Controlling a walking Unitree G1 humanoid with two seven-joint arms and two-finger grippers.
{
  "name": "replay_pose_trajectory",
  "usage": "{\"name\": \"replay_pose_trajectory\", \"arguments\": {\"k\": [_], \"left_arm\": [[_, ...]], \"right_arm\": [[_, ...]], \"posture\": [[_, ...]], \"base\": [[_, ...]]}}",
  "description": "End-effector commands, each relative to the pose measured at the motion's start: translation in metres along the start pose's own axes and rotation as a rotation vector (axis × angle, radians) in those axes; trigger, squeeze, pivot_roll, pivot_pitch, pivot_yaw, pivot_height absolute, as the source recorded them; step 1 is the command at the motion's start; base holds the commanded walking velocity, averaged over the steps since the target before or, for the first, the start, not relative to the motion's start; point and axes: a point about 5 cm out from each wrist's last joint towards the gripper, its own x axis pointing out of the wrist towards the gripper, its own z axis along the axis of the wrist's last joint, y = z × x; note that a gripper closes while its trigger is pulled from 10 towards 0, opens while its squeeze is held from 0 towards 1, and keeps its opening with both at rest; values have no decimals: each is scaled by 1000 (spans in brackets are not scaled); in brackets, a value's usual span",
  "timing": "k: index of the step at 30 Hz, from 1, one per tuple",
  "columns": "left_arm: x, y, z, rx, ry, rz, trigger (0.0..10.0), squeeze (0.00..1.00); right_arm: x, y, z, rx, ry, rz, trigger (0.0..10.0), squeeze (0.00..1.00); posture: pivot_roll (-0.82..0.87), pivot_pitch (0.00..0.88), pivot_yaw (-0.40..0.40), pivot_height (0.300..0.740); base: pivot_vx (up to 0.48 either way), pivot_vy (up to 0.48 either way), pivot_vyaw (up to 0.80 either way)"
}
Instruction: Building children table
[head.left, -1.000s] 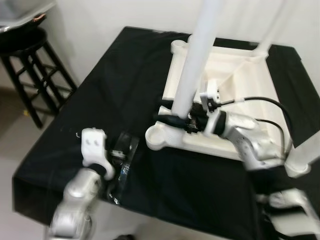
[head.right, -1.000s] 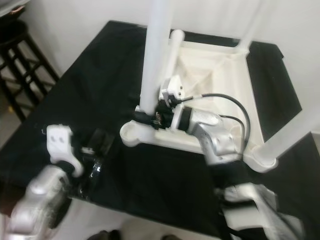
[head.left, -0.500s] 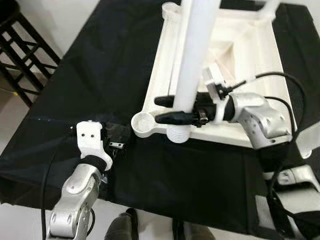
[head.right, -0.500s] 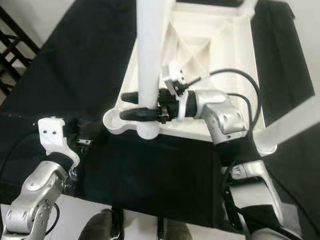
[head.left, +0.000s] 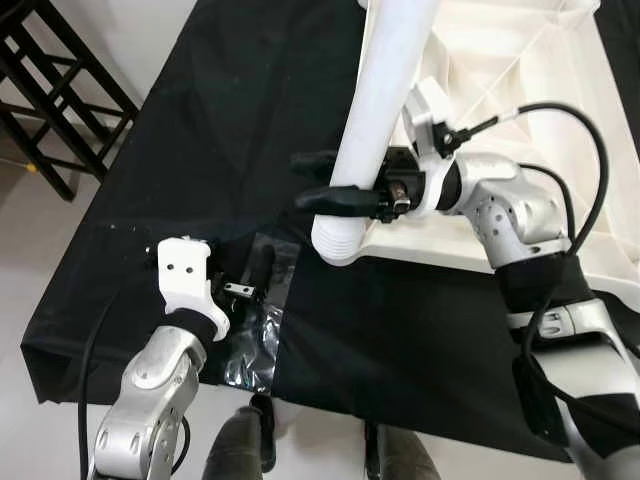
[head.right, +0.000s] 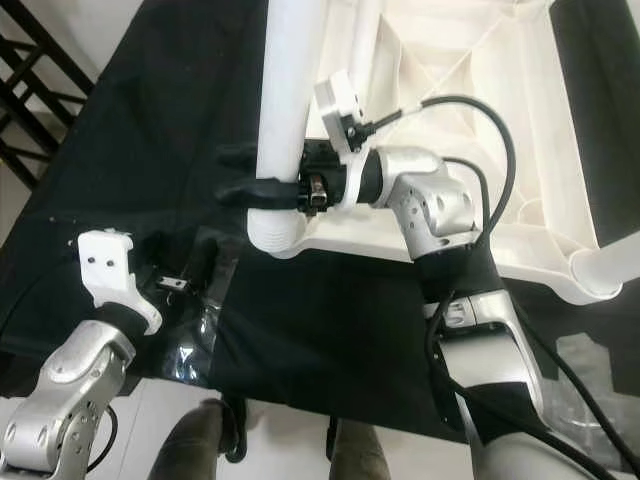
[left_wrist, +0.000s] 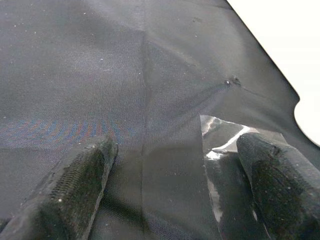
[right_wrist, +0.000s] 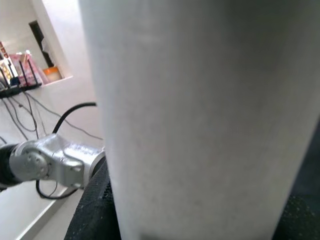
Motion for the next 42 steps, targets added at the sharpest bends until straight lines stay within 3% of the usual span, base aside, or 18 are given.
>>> {"name": "replay_pose_trajectory", "arguments": {"k": [1,10,16,30,37,42], "left_arm": [[-7,8,-18,-5,103,49,10000,0],[-8,7,-16,-8,86,59,10000,0],[-5,8,-7,-12,39,63,10000,0],[1,5,32,-43,-91,-44,10000,0],[3,7,50,-40,-141,-70,10000,0],[2,9,61,-36,-166,-70,10000,0]], "right_arm": [[0,1,0,-25,36,30,10000,0],[-3,0,-15,-63,190,51,10000,0],[-4,-5,-29,-103,277,-10,10000,0],[-9,-11,-27,14,108,-42,10000,0],[-7,-12,-32,37,100,-21,10000,0],[-12,-21,-25,24,101,-61,10000,0]], "posture": [[34,364,-22,740],[21,357,-29,740],[23,355,-37,740],[40,375,-40,740],[49,385,-41,740],[58,397,-44,740]], "base": [[0,0,0],[0,0,0],[0,0,0],[0,0,0],[0,0,0],[0,0,0]]}}
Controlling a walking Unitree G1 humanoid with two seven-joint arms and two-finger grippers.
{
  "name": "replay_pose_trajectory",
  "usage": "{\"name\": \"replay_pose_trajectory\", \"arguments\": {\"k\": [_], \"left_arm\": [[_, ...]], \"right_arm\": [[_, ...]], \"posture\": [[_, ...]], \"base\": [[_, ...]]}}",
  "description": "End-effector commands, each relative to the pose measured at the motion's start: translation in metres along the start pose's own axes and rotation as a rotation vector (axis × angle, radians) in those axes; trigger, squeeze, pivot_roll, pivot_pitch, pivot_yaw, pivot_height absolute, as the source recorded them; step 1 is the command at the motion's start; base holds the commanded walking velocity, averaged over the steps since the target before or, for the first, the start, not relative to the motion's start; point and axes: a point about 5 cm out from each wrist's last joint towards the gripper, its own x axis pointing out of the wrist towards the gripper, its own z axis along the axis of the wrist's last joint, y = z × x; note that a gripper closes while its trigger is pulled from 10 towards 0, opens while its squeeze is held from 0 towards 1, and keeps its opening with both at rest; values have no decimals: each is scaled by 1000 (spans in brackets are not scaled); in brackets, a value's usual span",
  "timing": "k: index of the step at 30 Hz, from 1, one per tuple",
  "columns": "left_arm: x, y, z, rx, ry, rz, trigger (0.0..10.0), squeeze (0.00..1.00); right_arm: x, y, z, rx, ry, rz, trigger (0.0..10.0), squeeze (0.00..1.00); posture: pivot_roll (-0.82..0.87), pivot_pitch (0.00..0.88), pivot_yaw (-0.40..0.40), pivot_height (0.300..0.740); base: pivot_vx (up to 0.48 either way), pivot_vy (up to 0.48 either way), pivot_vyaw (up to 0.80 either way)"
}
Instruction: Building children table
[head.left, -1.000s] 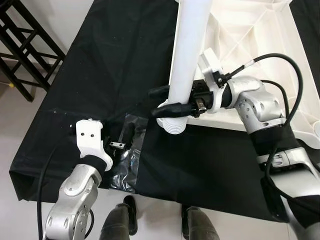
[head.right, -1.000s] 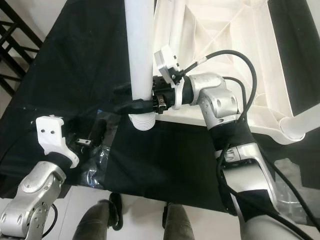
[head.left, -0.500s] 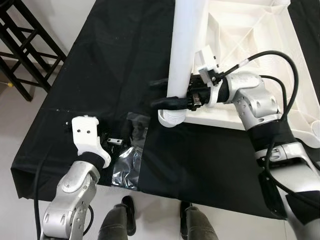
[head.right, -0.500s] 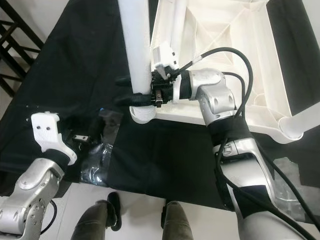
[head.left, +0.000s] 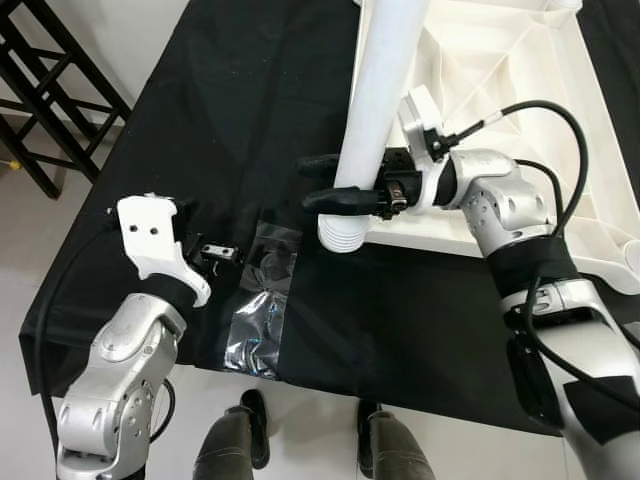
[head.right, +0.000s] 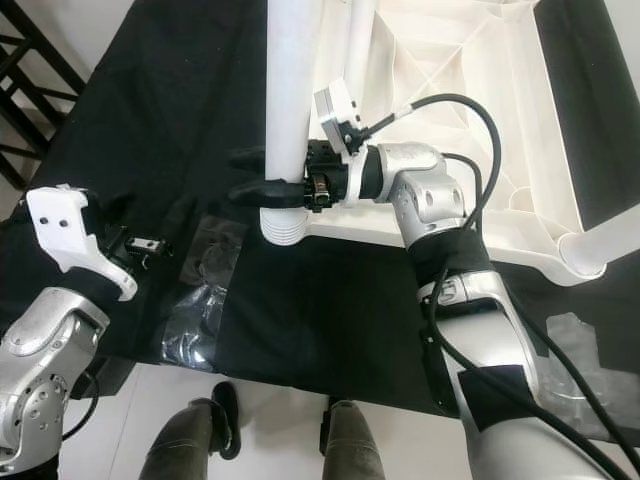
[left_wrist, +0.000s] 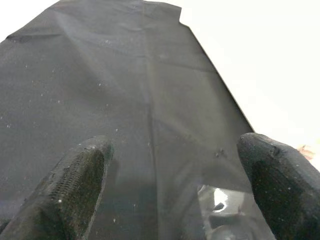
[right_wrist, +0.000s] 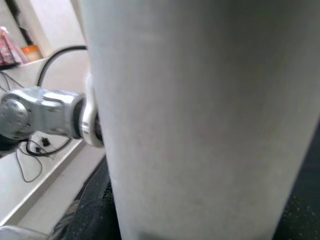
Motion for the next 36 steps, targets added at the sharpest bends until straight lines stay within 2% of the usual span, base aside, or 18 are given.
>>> {"name": "replay_pose_trajectory", "arguments": {"k": [1,7,12,23,28,36], "left_arm": [[-4,1,2,8,6,-4,10000,0],[-6,4,18,21,-20,-13,10000,0],[-8,7,25,38,-19,-10,10000,0],[-13,7,26,43,5,-8,10000,0],[-15,7,27,45,22,-8,10000,0],[-15,5,27,43,32,-17,10000,0]], "right_arm": [[-2,2,-15,45,37,-8,10000,0],[-16,-5,-4,28,58,-18,10000,0],[-22,-5,-4,21,78,-7,10000,0],[-9,4,-8,-49,80,95,10000,0],[-1,15,-14,-107,143,177,10000,0],[-2,19,-17,-105,167,207,10000,0]], "posture": [[58,397,-44,740],[83,427,-40,740],[97,439,-37,740],[119,459,-35,740],[125,462,-31,740],[125,458,-28,740]], "base": [[0,0,0],[0,0,0],[0,0,0],[0,0,0],[0,0,0],[0,0,0]]}}
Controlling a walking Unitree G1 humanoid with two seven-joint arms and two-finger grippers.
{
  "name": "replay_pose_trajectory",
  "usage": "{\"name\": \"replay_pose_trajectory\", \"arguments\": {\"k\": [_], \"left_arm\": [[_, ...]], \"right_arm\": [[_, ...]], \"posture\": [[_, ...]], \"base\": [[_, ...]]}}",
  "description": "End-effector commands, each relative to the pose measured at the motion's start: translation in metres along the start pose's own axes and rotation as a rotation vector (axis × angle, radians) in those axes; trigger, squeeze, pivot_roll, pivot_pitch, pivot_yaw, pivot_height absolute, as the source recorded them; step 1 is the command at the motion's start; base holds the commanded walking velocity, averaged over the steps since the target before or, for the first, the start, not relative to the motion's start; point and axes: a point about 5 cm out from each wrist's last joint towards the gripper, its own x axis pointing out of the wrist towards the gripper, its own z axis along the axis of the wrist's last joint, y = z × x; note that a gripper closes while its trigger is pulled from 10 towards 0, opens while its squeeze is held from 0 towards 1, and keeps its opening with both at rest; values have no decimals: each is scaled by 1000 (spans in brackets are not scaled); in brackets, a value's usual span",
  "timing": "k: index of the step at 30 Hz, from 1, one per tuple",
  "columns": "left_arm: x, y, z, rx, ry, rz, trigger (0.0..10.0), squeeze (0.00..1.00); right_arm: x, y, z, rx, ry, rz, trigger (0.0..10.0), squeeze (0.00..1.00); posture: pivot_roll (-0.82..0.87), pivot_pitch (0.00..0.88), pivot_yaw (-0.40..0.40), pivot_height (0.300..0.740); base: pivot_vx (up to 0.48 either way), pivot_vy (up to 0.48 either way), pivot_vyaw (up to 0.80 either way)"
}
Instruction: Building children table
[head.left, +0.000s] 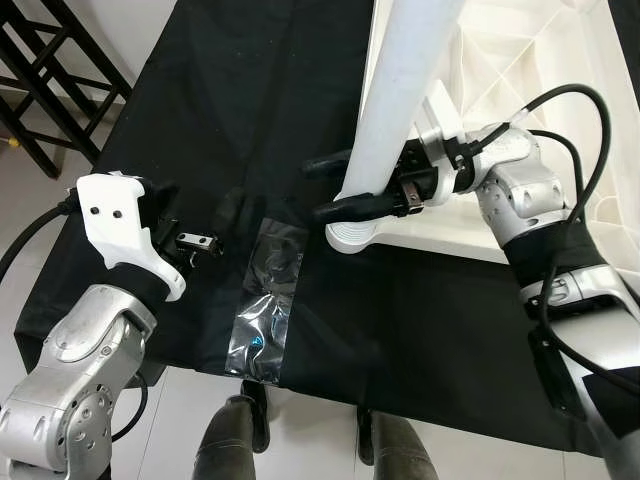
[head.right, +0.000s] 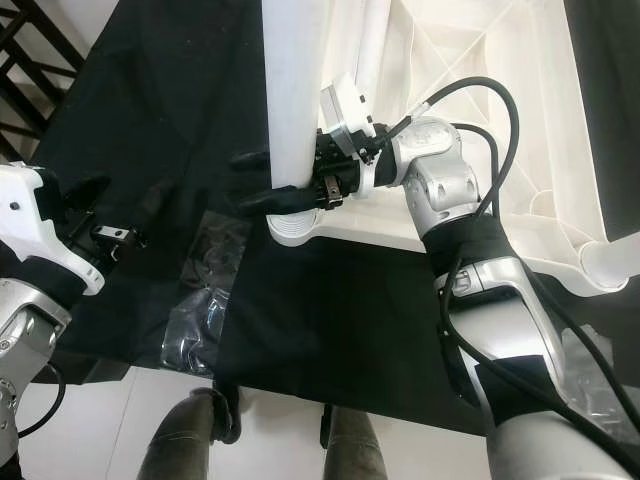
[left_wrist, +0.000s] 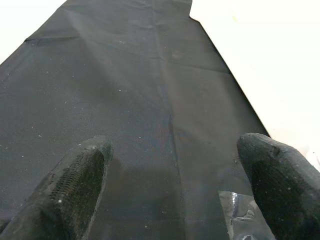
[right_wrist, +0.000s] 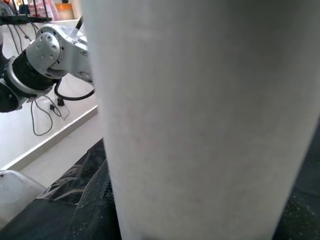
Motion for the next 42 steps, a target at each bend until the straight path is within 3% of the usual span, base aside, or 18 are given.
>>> {"name": "replay_pose_trajectory", "arguments": {"k": [1,13,23,30,34,36,42], "left_arm": [[-4,0,-2,12,21,-1,10000,0],[-4,-2,-2,12,31,-4,10000,0],[0,-3,-3,10,34,-15,10000,0],[1,-4,-4,5,30,-21,10000,0],[4,-4,-4,2,25,-23,10000,0],[6,-4,-5,-1,23,-24,10000,0],[8,-4,-7,-4,25,-37,10000,0]], "right_arm": [[4,15,-32,129,66,58,10000,0],[2,22,-38,151,52,70,10000,0],[-10,40,-47,311,74,116,10000,0],[-13,43,-46,334,60,109,10000,0],[-18,53,-48,334,31,96,10000,0],[-23,66,-48,337,0,95,10000,0],[-25,81,-46,355,45,160,10000,0]], "posture": [[124,457,-29,740],[128,451,-23,740],[121,429,-13,740],[110,422,-13,740],[98,414,-12,740],[94,411,-6,740],[83,401,4,740]], "base": [[0,0,0],[0,0,0],[0,0,0],[0,0,0],[0,0,0],[0,0,0],[0,0,0]]}}
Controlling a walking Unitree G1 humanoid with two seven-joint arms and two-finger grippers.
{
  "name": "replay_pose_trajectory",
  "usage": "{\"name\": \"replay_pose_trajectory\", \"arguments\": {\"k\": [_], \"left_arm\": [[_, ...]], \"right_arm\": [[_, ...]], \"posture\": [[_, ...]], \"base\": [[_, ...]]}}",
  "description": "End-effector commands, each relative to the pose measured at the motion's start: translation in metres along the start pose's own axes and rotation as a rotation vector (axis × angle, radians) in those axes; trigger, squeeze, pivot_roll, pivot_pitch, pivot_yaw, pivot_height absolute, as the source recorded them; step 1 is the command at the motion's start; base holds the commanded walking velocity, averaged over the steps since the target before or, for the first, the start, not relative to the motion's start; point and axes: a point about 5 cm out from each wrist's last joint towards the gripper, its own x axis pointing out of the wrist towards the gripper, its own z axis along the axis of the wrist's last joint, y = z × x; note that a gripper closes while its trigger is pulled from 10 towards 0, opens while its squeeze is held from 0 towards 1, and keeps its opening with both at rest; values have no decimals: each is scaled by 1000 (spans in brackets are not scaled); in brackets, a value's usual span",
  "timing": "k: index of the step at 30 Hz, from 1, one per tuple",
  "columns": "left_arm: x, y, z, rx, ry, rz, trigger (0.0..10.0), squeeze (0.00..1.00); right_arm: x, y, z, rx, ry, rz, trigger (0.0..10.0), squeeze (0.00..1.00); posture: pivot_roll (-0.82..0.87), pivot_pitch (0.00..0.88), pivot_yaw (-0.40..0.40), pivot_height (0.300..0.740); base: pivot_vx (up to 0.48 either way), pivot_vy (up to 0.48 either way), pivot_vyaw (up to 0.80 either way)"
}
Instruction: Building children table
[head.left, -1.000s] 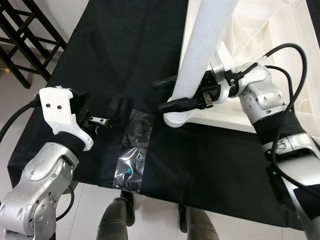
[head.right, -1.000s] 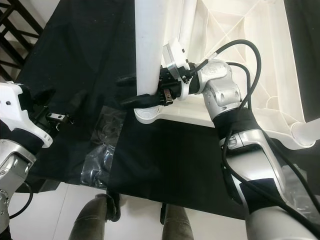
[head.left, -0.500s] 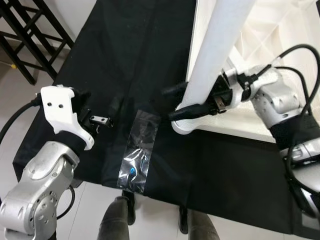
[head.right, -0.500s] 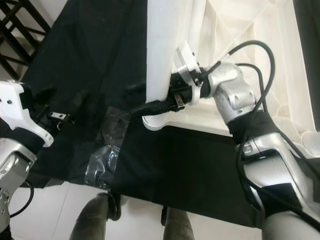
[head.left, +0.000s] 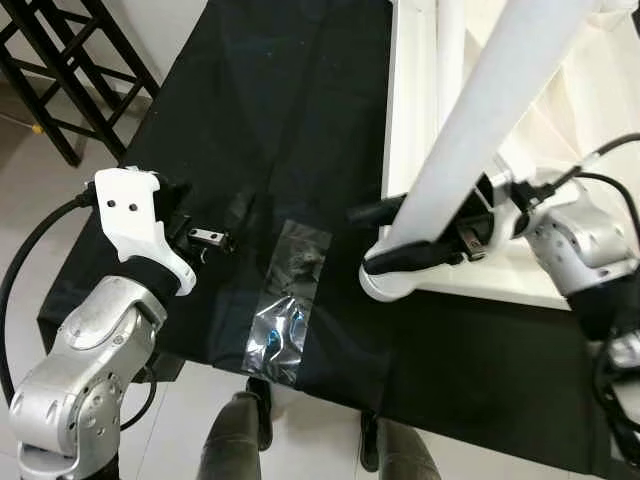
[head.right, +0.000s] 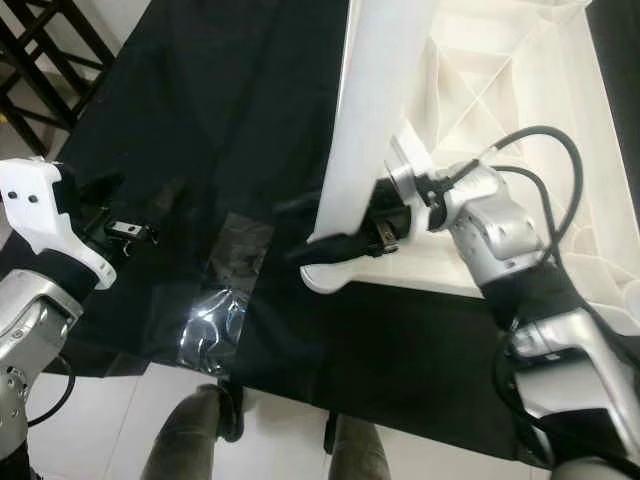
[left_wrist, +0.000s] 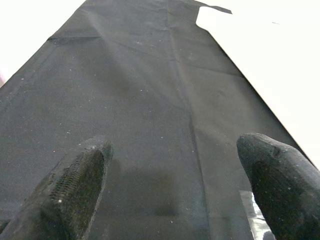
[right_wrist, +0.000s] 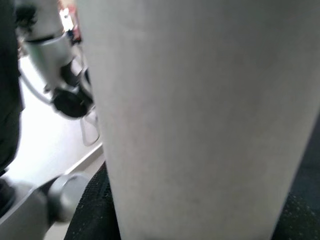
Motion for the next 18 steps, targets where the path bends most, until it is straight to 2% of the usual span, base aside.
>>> {"name": "replay_pose_trajectory", "arguments": {"k": [1,8,10,16,18], "left_arm": [[-1,1,-4,5,15,-6,10000,0],[0,0,-3,8,10,-11,10000,0],[0,-1,-3,12,11,-13,10000,0],[-1,0,-3,17,12,-11,10000,0],[-2,0,-3,21,13,-9,10000,0]], "right_arm": [[11,15,-35,154,93,100,10000,0],[15,10,-36,108,176,129,10000,0],[18,3,-38,50,231,131,10000,0],[20,-1,-36,26,227,121,10000,0],[19,-1,-34,39,187,105,10000,0]], "posture": [[84,400,5,740],[91,399,4,740],[96,402,2,740],[98,403,-1,740],[101,405,-2,740]], "base": [[0,0,0],[0,0,0],[0,0,0],[0,0,0],[0,0,0]]}}
